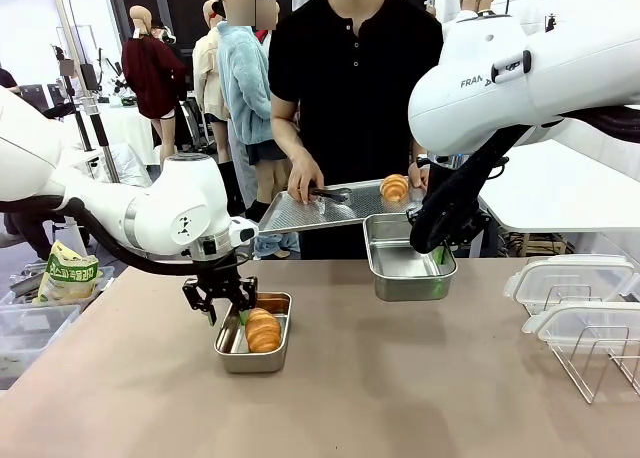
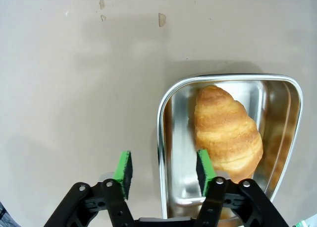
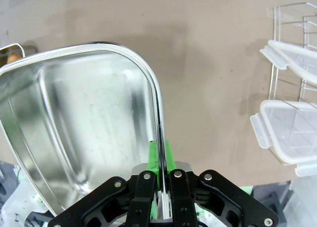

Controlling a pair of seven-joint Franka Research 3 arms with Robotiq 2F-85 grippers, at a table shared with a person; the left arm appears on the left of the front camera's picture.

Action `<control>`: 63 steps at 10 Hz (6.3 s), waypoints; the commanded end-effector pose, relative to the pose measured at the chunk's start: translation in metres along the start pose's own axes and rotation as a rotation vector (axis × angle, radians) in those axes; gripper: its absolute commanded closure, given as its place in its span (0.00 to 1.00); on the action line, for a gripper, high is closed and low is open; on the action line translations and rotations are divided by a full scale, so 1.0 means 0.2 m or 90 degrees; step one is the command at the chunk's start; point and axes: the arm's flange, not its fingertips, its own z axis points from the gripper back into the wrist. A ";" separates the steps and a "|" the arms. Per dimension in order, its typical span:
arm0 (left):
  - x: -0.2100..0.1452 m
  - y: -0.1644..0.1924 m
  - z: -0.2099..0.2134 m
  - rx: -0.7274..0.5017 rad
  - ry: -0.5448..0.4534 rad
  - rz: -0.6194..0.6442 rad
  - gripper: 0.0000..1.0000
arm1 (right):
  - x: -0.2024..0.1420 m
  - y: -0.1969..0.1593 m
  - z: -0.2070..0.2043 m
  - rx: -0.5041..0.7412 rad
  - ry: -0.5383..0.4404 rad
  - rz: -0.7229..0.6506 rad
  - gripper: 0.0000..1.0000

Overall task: Place the bread in airtight containers.
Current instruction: Once an object is inside an Airtight Container , place the container in the center of the table.

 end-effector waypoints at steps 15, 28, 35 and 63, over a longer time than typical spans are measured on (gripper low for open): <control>0.00 0.00 0.03 0.000 -0.004 -0.001 0.00 | 0.00 0.00 0.01 0.002 -0.007 0.000 1.00; -0.22 -0.08 0.90 0.036 -0.074 -0.028 0.00 | 0.00 0.00 0.01 0.002 -0.007 0.000 1.00; -0.25 -0.10 0.95 0.027 -0.076 -0.031 0.00 | 0.00 0.00 0.01 0.002 -0.007 0.000 1.00; -0.25 -0.10 0.95 0.027 -0.076 -0.031 0.00 | 0.00 0.00 0.01 0.002 -0.007 0.000 1.00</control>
